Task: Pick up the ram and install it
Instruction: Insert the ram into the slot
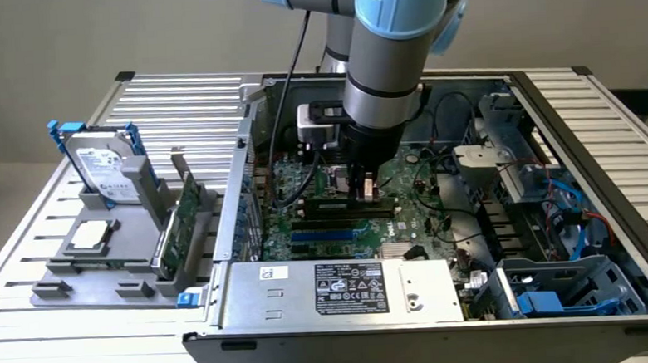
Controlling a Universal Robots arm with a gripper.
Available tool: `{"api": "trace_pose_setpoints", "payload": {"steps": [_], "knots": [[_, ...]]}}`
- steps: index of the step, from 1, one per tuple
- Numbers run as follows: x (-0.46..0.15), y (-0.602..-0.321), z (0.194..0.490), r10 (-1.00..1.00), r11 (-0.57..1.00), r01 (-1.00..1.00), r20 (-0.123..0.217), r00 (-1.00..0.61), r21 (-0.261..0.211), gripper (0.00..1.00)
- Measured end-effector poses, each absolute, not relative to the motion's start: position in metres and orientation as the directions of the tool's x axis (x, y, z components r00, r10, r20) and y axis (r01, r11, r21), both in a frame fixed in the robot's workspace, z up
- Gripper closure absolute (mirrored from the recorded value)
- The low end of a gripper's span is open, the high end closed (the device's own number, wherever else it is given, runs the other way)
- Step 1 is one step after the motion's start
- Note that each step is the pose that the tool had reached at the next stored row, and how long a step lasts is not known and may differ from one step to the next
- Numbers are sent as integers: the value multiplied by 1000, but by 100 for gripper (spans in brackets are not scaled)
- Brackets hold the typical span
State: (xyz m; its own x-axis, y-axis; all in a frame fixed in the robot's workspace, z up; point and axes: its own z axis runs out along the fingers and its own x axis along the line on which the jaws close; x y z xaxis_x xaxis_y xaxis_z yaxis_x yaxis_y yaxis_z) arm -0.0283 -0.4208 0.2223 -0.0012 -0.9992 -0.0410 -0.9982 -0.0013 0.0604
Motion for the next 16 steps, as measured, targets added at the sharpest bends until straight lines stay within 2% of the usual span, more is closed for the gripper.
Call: {"api": "trace_pose_setpoints", "payload": {"steps": [16], "knots": [[-32,-421,222,-999,-1,-999,-32,0,43,86]]}}
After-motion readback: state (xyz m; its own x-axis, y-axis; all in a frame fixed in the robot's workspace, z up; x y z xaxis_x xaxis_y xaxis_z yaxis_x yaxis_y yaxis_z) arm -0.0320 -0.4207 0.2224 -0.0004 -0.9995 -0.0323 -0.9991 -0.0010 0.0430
